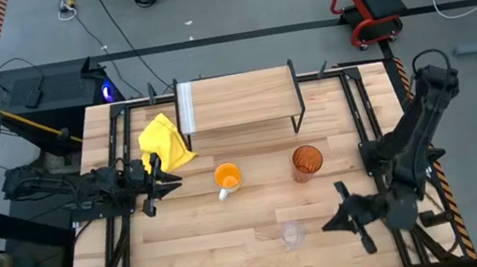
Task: Stack small to large cups/mugs on shelf
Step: Put the brown cup on the shelf
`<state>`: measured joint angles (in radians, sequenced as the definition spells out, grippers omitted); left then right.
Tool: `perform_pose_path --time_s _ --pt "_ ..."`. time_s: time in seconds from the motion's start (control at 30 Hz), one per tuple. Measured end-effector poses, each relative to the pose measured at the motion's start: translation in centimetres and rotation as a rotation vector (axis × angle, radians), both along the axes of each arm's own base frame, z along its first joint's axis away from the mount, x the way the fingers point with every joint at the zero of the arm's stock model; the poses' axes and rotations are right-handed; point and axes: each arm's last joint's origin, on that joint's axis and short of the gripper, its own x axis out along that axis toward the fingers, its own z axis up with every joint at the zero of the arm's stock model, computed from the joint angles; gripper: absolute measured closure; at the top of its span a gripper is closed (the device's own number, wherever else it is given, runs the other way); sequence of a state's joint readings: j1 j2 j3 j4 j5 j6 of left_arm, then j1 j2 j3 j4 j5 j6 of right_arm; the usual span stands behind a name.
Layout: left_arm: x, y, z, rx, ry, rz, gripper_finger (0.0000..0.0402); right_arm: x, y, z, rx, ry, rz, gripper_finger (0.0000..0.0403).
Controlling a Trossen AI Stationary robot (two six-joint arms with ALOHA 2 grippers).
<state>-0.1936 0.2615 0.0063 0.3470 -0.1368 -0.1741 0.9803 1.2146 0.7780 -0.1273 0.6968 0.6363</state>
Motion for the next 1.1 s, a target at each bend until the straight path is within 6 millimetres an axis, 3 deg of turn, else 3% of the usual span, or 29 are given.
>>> perform_pose_path --time_s 0.17,0.3,0.6,0.9,1.1 --pt "0.0 0.0 0.0 0.023 -0.002 0.002 0.0316 0.6 0.9 -2.1 -0.062 0.057 -0.017 0.0391" --pt "0.0 0.0 0.0 0.037 -0.002 0.003 0.0316 1.5 0.6 -2.8 0.016 0.092 -0.109 0.0391" --pt "0.0 0.0 0.0 0.039 -0.003 0.004 0.0322 2.1 -2.3 -4.6 0.064 0.265 -0.379 0.0391" --pt "0.0 0.0 0.0 0.033 -0.001 0.003 0.0316 1.3 -4.1 -5.7 0.094 0.45 -0.532 0.0391" --pt "0.0 0.0 0.0 0.029 0.0 0.003 0.0323 0.6 -4.9 -5.6 0.166 0.485 -0.653 0.0391"
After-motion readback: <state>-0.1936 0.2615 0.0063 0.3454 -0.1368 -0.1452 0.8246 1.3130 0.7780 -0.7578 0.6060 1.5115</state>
